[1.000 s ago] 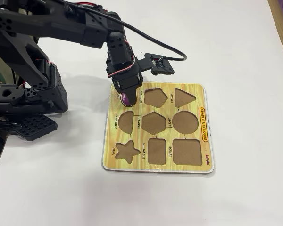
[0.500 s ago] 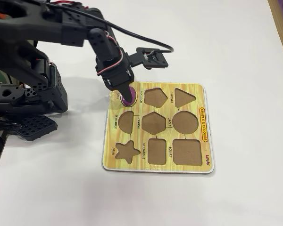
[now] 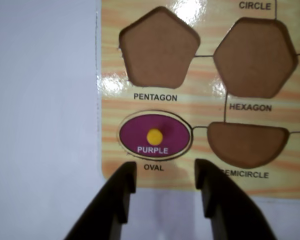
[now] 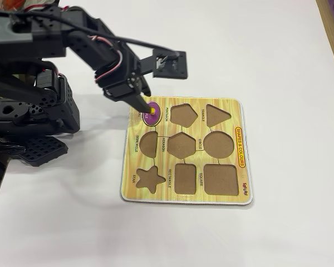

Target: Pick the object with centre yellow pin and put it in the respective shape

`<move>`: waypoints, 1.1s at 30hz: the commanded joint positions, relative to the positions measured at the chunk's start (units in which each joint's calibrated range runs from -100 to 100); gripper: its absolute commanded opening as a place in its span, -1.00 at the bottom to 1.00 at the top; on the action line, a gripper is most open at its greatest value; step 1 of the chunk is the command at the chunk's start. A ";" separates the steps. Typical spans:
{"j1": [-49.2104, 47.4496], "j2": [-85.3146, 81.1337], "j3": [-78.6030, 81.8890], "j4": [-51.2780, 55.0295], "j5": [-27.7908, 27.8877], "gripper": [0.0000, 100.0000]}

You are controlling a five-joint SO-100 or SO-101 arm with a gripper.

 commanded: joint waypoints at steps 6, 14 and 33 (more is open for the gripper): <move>0.68 -18.15 6.92 -0.61 -1.96 -0.73; 0.68 -34.30 14.21 -0.27 -1.96 -0.73; 16.31 -46.43 31.92 4.49 -1.23 -0.73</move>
